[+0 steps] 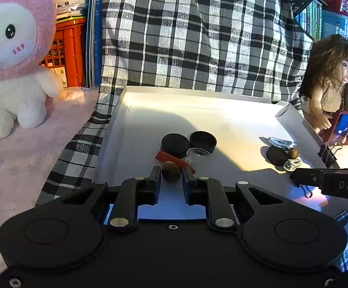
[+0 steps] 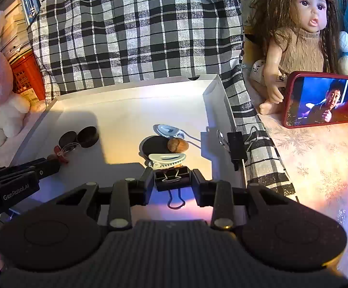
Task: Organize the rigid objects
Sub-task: 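Open the right tool releasing the binder clip while the left tool releases the ball in the box, then withdraw both tools to the cloth, left tool toward the red stick, right toward the black cap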
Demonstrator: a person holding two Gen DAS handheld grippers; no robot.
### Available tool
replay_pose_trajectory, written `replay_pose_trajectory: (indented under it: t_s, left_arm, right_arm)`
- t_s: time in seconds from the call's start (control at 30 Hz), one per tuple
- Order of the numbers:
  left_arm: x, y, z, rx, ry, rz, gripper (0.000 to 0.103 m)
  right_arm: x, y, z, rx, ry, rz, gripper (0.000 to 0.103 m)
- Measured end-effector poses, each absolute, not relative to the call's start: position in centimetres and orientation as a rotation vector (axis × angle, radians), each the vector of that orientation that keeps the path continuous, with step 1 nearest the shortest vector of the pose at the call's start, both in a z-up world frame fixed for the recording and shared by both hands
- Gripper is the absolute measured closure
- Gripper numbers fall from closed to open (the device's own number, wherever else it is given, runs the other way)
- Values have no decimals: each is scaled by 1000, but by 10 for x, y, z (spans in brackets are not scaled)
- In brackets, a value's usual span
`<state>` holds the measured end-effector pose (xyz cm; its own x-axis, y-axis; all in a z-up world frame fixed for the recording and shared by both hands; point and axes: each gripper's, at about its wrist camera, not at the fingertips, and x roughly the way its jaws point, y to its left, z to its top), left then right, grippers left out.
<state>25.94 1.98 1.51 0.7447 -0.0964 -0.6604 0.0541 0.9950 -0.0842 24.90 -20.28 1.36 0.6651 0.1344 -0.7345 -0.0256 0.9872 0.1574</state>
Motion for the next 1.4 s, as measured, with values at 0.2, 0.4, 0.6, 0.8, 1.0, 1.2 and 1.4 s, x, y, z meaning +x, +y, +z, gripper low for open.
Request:
replay_pose_trajectory:
  t_s: [0.2, 0.4, 0.6, 0.8, 1.0, 1.2, 1.4]
  left_arm:
    - [238, 20, 33, -45, 697, -144, 60]
    - [206, 21, 50, -29, 669, -173, 52]
    - [160, 26, 59, -30, 632, -214, 46]
    - [111, 31, 46, -127, 649, -249, 46]
    - [74, 27, 28, -93, 656, -255, 46]
    - [50, 30, 19, -85, 648, -230, 46]
    - [40, 26, 13, -31, 640, -222, 46]
  right_arm:
    - [238, -202, 22, 128, 821, 95, 45]
    - [214, -196, 35, 67, 765, 130, 36]
    - [179, -194, 44, 70, 722, 201, 30]
    - [139, -186, 42, 42, 686, 268, 28]
    - [96, -183, 39, -12, 638, 326, 26]
    - [57, -190, 32, 12, 629, 399, 25]
    - [34, -182, 23, -14, 643, 479, 26]
